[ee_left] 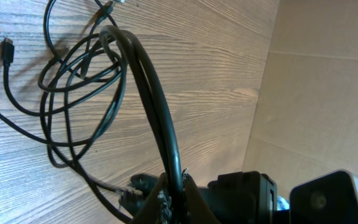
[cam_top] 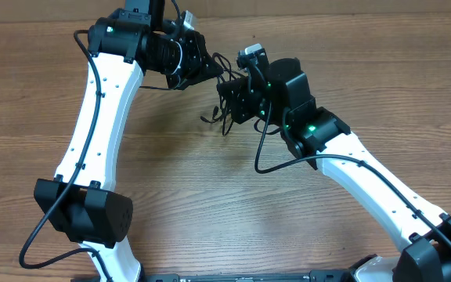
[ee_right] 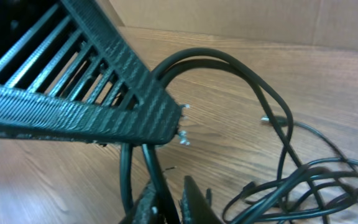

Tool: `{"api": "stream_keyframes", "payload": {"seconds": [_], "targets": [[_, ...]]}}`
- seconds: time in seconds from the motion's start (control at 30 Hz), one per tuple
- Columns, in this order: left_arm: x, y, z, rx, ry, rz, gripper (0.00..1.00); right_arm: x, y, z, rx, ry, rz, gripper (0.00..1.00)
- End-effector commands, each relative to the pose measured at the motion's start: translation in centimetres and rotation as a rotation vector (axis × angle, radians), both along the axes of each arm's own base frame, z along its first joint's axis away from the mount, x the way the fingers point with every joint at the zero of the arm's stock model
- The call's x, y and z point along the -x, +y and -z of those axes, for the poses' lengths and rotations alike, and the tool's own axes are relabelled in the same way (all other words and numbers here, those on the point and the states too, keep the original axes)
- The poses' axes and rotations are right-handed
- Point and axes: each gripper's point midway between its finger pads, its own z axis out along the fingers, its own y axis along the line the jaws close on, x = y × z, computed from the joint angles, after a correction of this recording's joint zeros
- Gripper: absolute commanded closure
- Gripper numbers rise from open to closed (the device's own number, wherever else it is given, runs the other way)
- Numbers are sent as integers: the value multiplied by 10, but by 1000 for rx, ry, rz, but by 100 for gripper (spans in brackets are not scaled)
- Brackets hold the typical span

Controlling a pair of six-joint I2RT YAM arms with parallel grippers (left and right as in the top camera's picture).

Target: Untangle cables

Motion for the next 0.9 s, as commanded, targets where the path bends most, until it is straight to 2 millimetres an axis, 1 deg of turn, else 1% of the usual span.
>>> {"api": "stream_keyframes", "payload": {"seconds": [0.0,0.1,0.13,0.17,0.23,0.27,0.33,0.37,0.47,0.53,0.57,0.63,0.67,0.73,0.8,0.87], "targets": [[9,-3,-29,40,-52,14,96,-19,-16,1,40,-27,97,96],[2,6,-22,-24,-66,-26,96,-20,-20,3,47,-15,104,96],[-2,12,-17,-65,-75,-51,96,-20,-22,5,46,-7,111,96],[-7,22,-11,-127,-86,-88,92,-20,-25,5,49,4,118,96],[-14,36,-3,-214,-100,-138,69,-18,-33,5,59,21,130,96],[-16,42,0,-248,-103,-157,62,-16,-38,4,63,27,136,96],[-17,50,4,-296,-104,-181,57,-13,-47,-1,66,34,151,96],[-18,54,6,-321,-106,-195,54,-11,-54,-7,65,33,162,96],[-18,57,7,-339,-102,-202,49,-5,-69,-25,36,29,199,96],[-17,54,7,-330,-99,-193,46,-1,-75,-38,7,20,217,96],[-15,50,7,-318,-97,-182,44,1,-76,-44,0,9,217,96],[-11,39,4,-283,-102,-139,44,4,-77,-52,-10,-8,217,96],[-10,33,2,-262,-117,-107,46,4,-77,-53,-11,-9,217,96],[-7,14,-8,-195,-185,6,47,6,-77,-50,-4,3,216,96],[-2,-3,-18,-123,-243,104,44,7,-78,-46,2,19,218,96],[2,-12,-23,-100,-289,165,41,7,-78,-43,1,33,223,96]]}}
